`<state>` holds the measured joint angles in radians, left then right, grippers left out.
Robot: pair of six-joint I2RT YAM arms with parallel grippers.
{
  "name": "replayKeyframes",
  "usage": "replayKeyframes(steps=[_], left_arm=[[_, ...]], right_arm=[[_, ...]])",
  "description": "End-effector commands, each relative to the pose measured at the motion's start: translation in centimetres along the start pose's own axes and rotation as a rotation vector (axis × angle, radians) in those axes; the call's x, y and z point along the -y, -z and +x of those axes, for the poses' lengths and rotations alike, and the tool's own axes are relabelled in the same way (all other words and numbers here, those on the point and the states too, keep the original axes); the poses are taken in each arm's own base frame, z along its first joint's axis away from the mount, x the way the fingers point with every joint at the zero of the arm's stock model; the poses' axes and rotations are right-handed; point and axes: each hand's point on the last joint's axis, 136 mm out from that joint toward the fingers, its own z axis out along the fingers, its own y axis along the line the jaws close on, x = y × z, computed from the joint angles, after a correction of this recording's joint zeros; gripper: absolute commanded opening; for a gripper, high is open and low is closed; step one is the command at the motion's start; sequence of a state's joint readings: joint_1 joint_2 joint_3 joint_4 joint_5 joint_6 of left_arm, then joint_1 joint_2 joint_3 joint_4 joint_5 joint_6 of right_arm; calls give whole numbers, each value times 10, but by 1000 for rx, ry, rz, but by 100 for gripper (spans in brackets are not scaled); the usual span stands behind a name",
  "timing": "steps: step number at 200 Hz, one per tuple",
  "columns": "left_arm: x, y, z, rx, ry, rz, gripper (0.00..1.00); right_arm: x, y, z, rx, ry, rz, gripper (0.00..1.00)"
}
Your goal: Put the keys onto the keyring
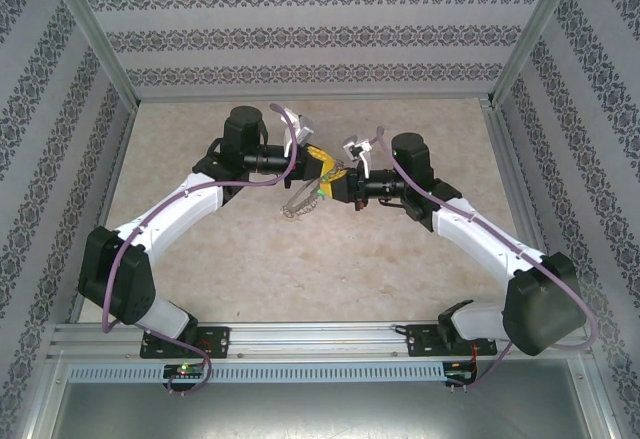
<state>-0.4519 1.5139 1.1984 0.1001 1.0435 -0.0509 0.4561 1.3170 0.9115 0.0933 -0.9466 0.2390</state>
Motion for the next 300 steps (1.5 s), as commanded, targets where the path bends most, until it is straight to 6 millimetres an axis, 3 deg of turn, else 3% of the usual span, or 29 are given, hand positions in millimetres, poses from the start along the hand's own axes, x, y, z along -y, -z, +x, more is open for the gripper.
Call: replayKeyframes(steps=[1, 8, 22, 61, 94, 165, 300], left_arm=[[16, 3, -27, 70, -100, 15, 0], [15, 3, -26, 69, -99, 13, 0], [16, 3, -27, 69, -100, 12, 0], [16, 2, -26, 72, -101, 14, 0], [17, 3, -26, 74, -102, 22, 0], [21, 4, -26, 74, -104, 28, 0], [24, 2, -27, 78, -108, 34, 0]], right_arm=[[-4, 4, 12, -46, 12, -1, 34], [-4, 10, 9, -26, 12, 9, 40], [-6, 24, 2, 13, 15, 21, 42], [-13, 63, -19, 121, 42, 73, 41], [-15, 74, -39, 183, 72, 94, 38], [-10, 62, -61, 202, 95, 14, 34], [-12, 40, -58, 164, 93, -44, 24]])
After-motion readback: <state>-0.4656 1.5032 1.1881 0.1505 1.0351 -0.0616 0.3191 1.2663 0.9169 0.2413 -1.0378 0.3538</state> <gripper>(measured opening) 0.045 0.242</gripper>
